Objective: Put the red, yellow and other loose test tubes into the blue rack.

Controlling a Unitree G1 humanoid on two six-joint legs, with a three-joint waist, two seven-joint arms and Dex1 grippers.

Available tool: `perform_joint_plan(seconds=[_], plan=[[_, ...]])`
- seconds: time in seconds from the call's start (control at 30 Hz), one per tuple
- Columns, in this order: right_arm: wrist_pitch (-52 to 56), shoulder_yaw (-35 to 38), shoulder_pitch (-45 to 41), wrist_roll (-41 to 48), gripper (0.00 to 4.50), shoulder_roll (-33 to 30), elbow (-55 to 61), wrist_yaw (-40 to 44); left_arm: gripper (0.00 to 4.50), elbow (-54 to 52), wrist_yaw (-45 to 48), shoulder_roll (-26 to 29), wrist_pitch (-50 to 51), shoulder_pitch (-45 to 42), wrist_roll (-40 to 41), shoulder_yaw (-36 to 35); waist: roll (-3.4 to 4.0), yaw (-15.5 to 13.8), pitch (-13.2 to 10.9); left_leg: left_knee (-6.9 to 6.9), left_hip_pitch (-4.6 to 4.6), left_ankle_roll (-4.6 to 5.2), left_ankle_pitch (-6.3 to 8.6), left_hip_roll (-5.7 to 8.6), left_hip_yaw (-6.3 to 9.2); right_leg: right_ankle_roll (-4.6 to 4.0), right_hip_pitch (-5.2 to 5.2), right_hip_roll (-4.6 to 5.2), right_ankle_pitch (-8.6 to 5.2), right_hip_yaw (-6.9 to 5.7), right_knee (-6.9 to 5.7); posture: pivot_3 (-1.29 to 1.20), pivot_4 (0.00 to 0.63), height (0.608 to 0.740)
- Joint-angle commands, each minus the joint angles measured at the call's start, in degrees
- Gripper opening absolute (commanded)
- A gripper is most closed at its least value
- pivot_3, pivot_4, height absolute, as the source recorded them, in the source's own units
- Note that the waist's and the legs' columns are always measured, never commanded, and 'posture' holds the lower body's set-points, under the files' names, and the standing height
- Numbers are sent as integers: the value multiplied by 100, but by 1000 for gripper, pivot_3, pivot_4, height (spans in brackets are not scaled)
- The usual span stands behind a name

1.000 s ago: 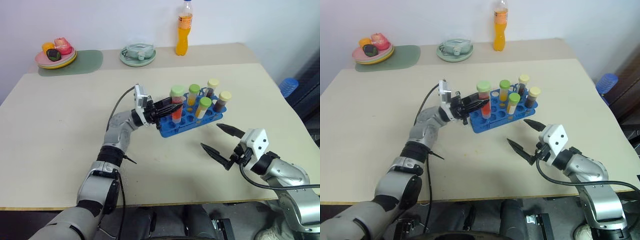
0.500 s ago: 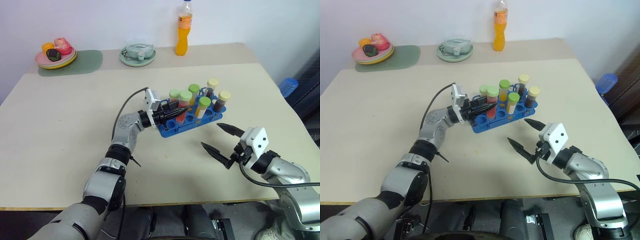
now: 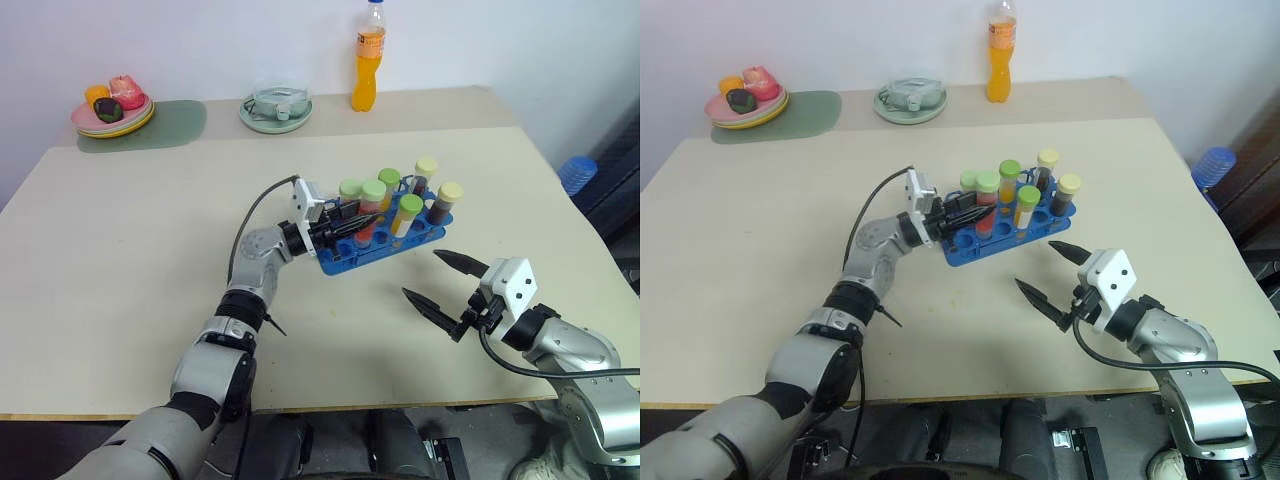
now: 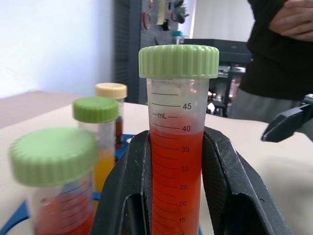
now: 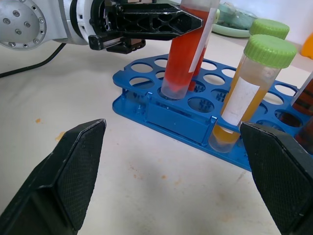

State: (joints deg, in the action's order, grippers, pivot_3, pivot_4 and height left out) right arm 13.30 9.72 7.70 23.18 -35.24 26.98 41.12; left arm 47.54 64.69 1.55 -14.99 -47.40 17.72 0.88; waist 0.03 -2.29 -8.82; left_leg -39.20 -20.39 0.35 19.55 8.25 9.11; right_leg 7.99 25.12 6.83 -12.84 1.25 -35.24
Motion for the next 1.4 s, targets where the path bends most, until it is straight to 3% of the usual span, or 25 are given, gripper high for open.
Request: perform_joint_plan(seconds=[0.03,1.4], plan=[[-114,131,-23,2,4500,1,153,-35,793,-74,84,6,40,60,-84,62,0,0,0,0,0,0,0,0,0,0,0,0,0,0,0,0,150,740],[-46,64,-167,35,4500,15,137,-81,793,-215,-157,201,98,344,-343,83,-1,29,4,6,-3,0,0,-3,-2,0,10,-2,0,1,-1,0,150,740]])
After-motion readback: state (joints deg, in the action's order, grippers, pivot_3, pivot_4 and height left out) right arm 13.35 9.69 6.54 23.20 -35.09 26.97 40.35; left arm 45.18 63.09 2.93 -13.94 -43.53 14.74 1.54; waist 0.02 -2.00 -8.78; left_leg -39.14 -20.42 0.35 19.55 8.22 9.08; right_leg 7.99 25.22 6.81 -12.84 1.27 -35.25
